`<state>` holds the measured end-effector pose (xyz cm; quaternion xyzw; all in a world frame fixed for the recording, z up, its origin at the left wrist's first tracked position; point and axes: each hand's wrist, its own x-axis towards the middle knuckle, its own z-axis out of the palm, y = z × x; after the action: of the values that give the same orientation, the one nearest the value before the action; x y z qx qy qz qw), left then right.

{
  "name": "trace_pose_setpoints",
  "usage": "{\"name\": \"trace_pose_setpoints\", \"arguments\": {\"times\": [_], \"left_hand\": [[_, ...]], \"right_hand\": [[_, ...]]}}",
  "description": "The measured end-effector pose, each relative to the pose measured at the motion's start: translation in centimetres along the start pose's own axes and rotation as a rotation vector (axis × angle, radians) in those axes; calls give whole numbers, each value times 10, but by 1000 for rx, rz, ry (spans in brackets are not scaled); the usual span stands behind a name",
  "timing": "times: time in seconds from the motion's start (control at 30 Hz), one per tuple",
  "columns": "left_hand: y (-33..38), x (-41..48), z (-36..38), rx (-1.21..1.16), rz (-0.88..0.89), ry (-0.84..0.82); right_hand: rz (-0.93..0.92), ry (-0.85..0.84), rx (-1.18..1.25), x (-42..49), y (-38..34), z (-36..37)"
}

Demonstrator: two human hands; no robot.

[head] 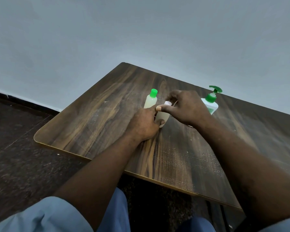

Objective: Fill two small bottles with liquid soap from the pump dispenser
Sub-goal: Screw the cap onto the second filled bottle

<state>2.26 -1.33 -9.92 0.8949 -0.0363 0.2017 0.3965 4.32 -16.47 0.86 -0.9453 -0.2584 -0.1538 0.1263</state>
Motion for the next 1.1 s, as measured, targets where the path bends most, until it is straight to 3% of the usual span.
{"name": "trace_pose_setpoints", "arguments": {"times": [0.13,0.37,0.47,0.53,0.67,0.87,1.1], "left_hand": [[0,0,0,-1,7,-20],[-1,0,1,18,-1,-13],[-1,0,1,23,7,-5],[-2,1,1,10,9,-3],[-2,2,2,8,-10,-8],[-2,1,1,-14,14,-24],[4,1,5,33,54,-6]], "right_hand": [[-47,-101,84,2,0,-20],[49,-3,-24,6,-2,-9],[-42,-128,61,5,-1,-24],[-81,-193,-10,4,-3,-24],[-20,-123,-49,6,-10,-15],[-83,-229,-194,6,-15,-24],[-41,-129,-210,2,-11,-10]]}}
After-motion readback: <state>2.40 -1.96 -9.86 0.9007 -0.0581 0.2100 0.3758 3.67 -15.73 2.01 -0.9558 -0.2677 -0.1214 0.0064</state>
